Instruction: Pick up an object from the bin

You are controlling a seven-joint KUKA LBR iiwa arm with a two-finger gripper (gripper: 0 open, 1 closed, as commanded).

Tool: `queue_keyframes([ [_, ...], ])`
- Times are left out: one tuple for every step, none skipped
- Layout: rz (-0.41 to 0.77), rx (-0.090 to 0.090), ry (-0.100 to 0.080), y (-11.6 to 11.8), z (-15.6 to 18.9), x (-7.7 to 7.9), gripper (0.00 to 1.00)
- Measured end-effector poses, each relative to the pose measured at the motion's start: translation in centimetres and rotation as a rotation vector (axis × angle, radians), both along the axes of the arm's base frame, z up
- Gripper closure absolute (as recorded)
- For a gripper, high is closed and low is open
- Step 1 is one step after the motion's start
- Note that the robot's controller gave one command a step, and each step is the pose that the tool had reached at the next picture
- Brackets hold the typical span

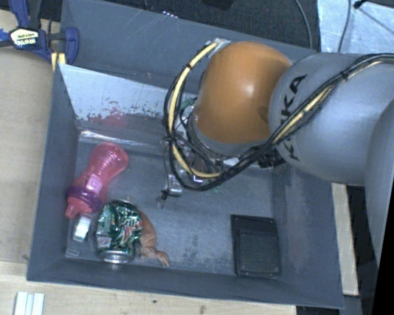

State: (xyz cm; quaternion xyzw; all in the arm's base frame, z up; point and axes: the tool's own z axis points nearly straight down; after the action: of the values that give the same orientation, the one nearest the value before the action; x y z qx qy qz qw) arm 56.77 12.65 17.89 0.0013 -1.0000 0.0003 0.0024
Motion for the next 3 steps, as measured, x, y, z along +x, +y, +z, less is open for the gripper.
queue_keyframes([
  [-0.003,0.002,-0.008,0.0,0.5,0.1,0.0],
  [0.142,0.002,-0.008,1.7,-3.9,-2.0,0.0],
  [0.197,0.001,-0.003,2.2,-6.4,-2.9,0.0],
])
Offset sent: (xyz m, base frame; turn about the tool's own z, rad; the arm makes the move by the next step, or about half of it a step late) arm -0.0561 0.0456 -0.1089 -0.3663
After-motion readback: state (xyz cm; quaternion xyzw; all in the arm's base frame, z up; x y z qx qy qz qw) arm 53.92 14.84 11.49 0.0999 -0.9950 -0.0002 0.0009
